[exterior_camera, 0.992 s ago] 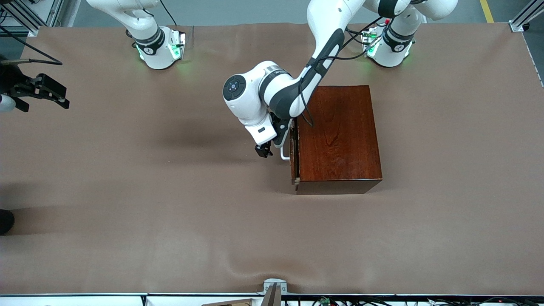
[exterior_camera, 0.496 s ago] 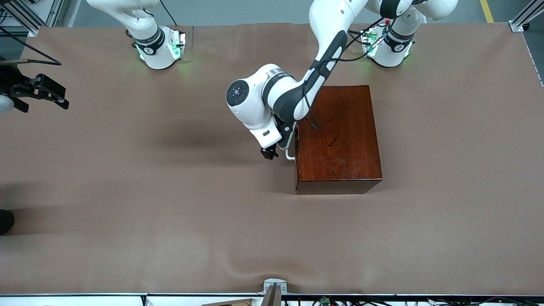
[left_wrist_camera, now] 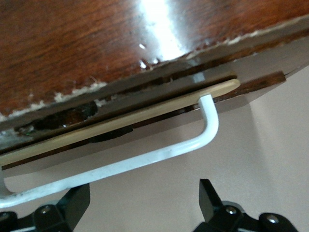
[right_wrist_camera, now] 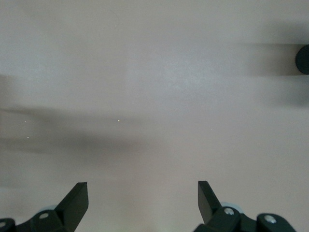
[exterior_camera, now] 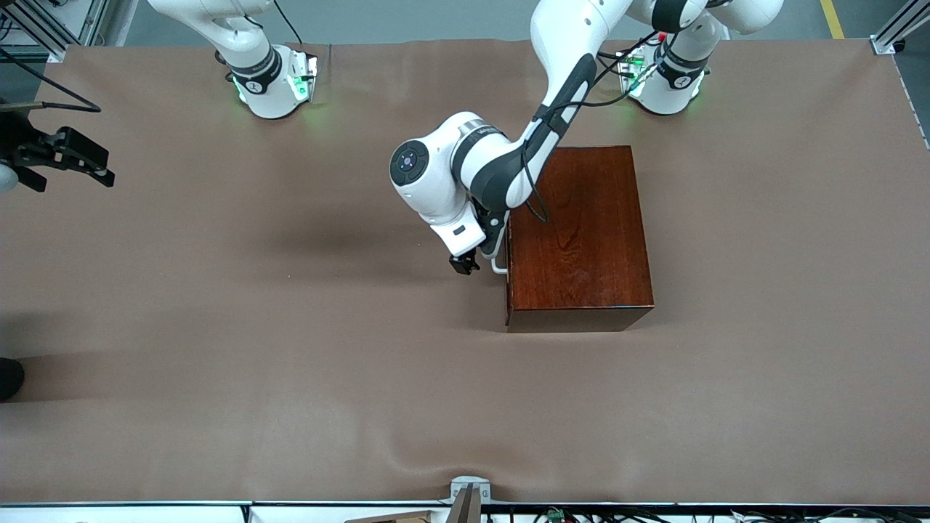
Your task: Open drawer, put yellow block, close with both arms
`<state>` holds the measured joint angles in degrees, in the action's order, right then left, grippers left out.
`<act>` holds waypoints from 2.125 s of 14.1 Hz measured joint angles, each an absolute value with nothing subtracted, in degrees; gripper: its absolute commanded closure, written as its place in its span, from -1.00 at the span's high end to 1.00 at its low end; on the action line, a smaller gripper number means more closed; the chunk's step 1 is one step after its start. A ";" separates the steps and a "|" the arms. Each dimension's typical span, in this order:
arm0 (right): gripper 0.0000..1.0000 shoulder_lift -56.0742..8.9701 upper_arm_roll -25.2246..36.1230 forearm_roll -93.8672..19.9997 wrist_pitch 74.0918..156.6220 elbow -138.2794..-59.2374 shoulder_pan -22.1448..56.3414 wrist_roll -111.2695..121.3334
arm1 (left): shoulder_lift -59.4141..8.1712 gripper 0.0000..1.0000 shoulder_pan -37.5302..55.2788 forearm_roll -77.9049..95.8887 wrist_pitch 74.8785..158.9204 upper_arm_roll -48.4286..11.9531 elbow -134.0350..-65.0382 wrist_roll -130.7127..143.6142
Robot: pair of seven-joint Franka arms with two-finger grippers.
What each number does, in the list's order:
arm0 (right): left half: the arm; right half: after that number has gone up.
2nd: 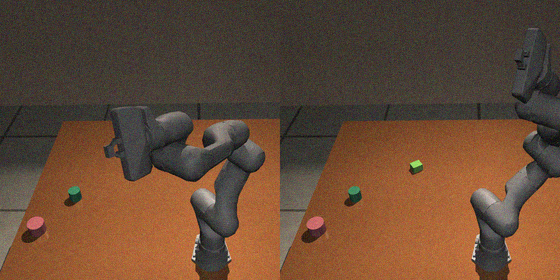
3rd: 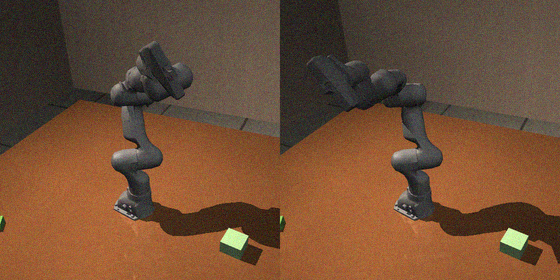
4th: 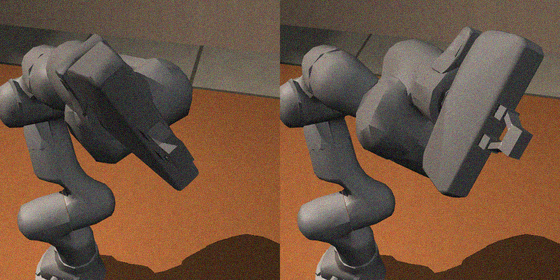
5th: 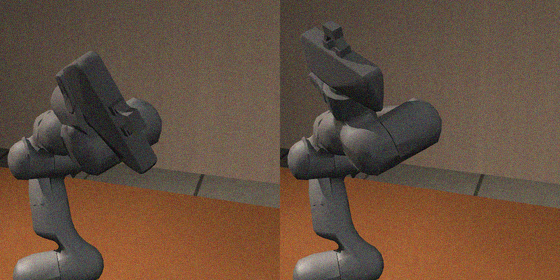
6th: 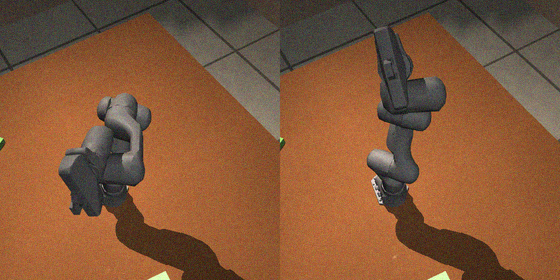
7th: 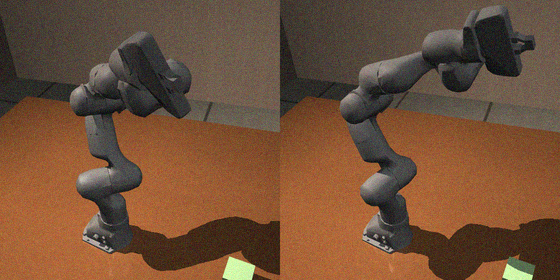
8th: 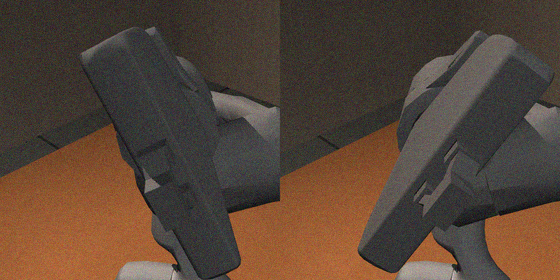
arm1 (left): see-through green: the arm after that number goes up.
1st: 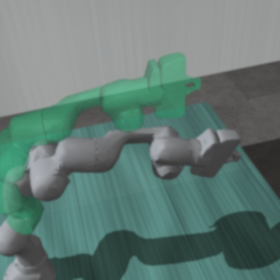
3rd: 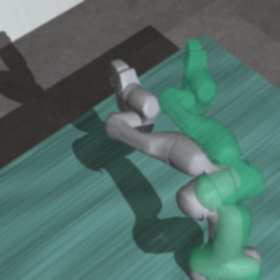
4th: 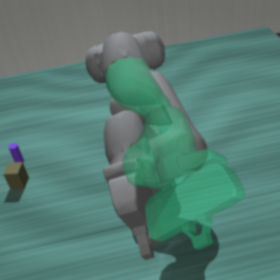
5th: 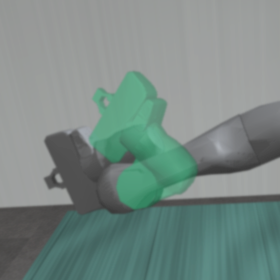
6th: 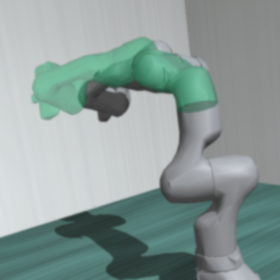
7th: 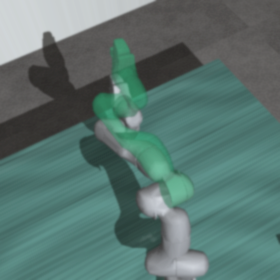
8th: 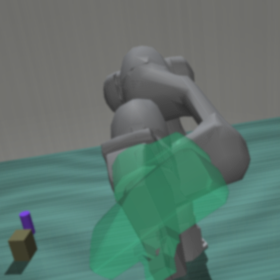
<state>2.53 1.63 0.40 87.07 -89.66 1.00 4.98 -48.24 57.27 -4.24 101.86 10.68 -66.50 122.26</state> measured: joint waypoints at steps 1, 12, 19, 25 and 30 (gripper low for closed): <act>1.00 2.53 1.64 0.38 87.06 -89.66 1.00 4.98 | -47.95 1.00 57.24 -4.24 101.94 10.67 -66.37 122.26; 1.00 2.53 1.80 0.32 86.91 -89.71 0.86 4.98 | -26.27 1.00 47.00 -0.16 94.21 11.15 -66.89 93.68; 1.00 2.53 1.87 0.31 86.81 -89.72 0.79 4.97 | -18.98 1.00 33.73 2.33 81.46 11.12 -68.16 56.48; 1.00 2.53 1.89 0.30 86.75 -89.72 0.76 4.96 | -10.82 1.00 22.72 2.62 79.38 11.17 -74.74 28.31; 1.00 2.53 1.90 0.29 86.72 -89.72 0.76 4.96 | -7.38 1.00 17.11 2.63 79.33 11.25 -76.37 15.50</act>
